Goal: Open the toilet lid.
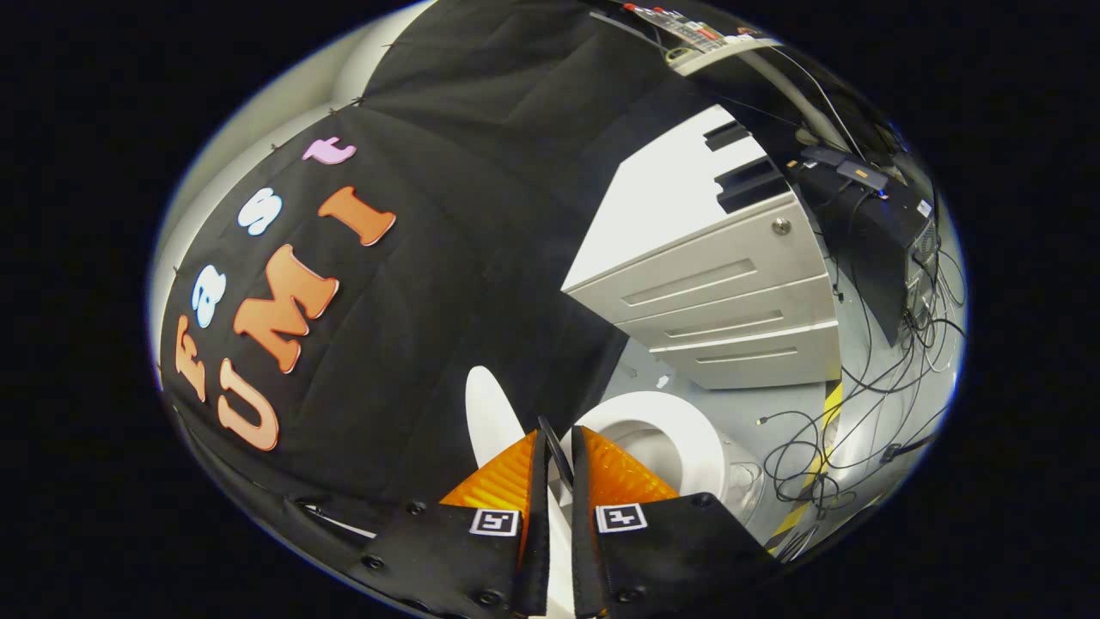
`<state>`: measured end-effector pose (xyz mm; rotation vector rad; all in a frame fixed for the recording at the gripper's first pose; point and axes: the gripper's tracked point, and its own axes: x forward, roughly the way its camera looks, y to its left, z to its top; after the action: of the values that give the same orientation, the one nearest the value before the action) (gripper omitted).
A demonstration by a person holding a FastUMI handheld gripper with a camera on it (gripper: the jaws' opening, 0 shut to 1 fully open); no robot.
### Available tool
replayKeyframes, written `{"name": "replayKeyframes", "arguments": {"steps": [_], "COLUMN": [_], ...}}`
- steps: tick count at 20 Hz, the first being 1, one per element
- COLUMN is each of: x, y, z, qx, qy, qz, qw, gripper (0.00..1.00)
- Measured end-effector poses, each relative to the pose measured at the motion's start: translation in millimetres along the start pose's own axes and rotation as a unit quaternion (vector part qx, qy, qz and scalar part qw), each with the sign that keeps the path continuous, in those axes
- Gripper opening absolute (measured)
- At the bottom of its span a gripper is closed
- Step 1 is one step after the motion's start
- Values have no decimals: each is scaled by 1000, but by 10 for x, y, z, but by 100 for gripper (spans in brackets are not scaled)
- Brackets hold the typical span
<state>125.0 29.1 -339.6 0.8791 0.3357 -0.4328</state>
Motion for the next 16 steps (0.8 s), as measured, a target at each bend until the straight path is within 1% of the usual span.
{"name": "replayKeyframes", "arguments": {"steps": [2,6,11,16], "x": [-151,-374,-596,-830], "y": [250,658,1034,1375], "z": [-47,-159,-307,-483], "qx": [-31,-90,-178,-219], "qy": [-4,-13,-25,-33], "qz": [14,28,43,68], "qw": [999,995,983,973], "gripper": [18,16,12,12]}}
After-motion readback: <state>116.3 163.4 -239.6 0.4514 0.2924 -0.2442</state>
